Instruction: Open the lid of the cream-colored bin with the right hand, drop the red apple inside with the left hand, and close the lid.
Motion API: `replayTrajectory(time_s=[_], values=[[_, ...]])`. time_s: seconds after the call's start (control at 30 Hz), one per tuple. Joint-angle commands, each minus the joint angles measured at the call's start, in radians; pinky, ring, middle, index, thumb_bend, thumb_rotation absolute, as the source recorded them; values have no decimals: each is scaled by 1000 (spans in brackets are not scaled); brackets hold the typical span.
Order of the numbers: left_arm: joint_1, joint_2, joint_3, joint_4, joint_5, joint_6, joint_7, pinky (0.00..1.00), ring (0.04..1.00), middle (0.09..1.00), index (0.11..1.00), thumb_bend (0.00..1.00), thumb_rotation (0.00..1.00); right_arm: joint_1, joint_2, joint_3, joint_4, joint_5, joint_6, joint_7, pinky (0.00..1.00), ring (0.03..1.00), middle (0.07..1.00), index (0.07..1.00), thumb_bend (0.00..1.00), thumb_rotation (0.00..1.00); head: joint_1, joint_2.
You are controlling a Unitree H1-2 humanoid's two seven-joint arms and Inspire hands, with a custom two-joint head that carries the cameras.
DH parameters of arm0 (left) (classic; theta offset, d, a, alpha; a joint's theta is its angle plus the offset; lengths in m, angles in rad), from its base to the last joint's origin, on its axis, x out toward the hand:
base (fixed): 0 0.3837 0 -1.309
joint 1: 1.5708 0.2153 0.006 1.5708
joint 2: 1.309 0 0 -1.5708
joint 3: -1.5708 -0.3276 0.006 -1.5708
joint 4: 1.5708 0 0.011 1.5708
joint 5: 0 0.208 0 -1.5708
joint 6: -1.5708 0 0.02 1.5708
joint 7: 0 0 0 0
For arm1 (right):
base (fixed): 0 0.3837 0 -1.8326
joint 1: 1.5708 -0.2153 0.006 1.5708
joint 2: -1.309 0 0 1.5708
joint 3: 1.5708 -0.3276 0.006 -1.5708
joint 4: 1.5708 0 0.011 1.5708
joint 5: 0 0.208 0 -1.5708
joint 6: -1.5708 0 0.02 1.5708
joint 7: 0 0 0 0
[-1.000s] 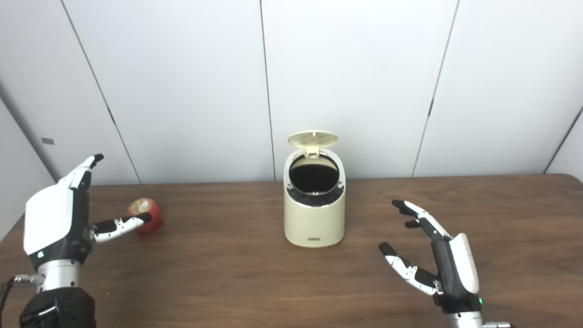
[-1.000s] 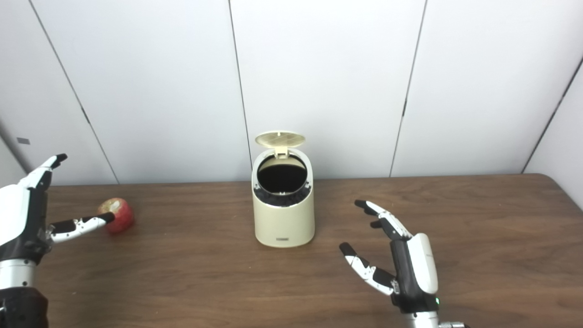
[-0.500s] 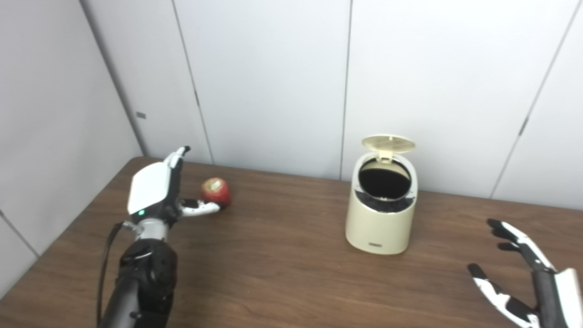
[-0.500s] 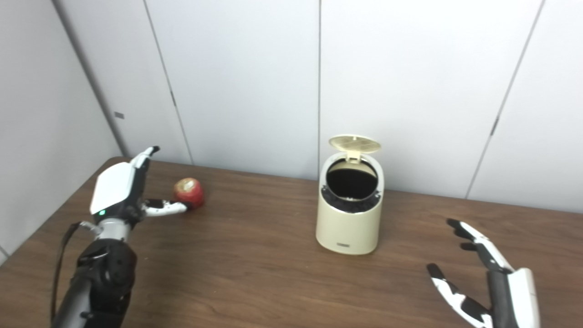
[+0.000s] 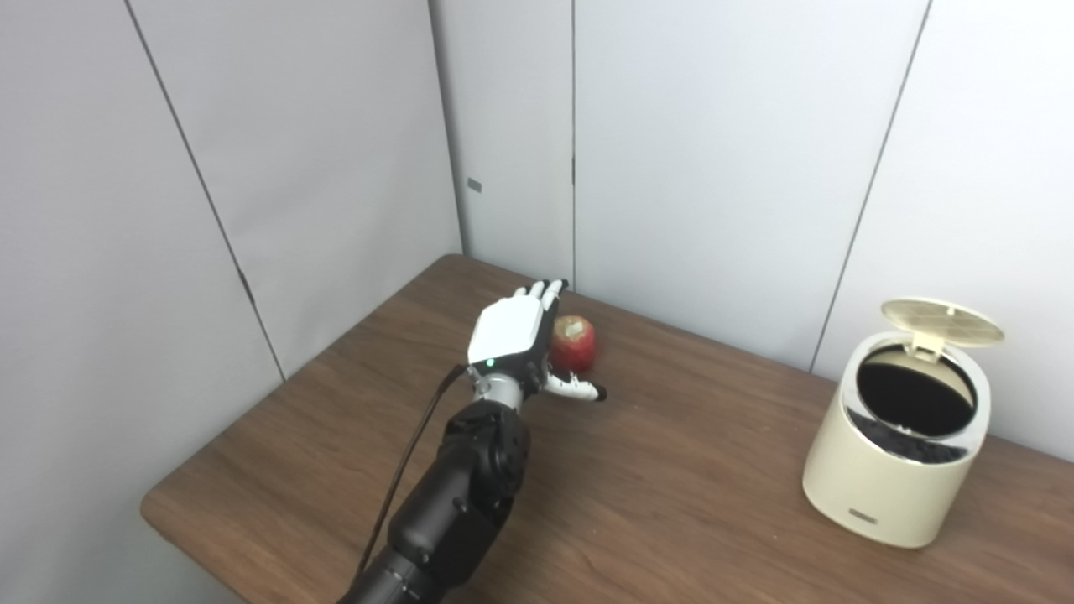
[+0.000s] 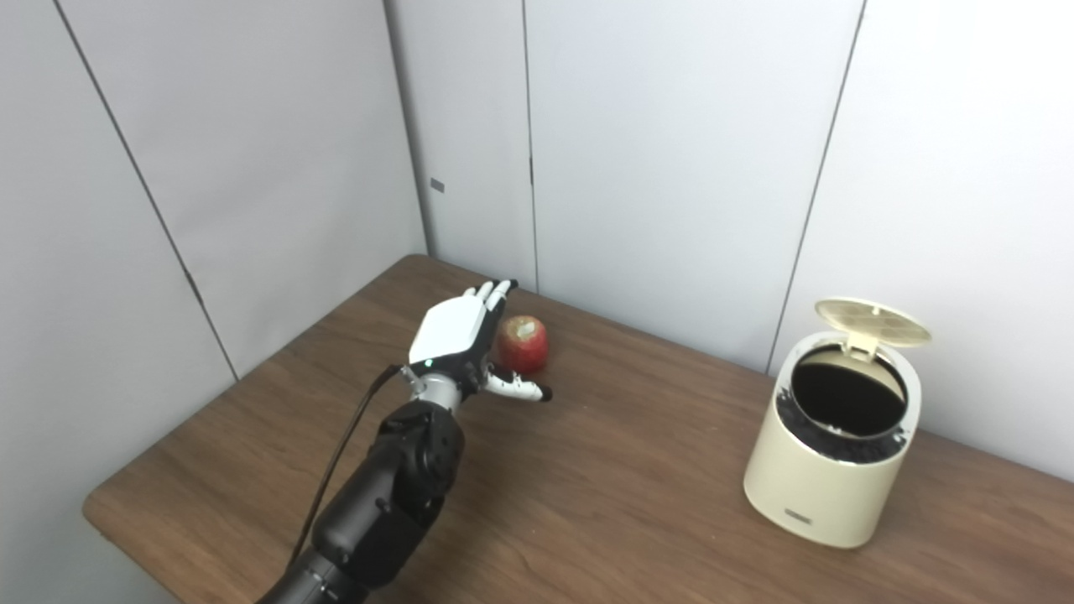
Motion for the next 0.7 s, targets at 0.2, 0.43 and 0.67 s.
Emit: replayTrajectory(time_s=[0.2,0.43,0.67], values=[[-125,52,-8,102,-8,2,46,960,1000,1000,995,1000,249,-13,-20,14,33,5,-31,-28,633,774,809,796,303,805,3,-9],[-185,102,-37,204,11,4,94,955,998,988,987,1000,250,-9,-20,26,31,6,-31,-43,644,778,811,798,305,814,-9,-8],[-222,129,-59,276,38,8,19,712,802,846,872,1000,218,-2,-11,23,13,3,-31,-35,638,777,811,798,316,838,-31,-7]])
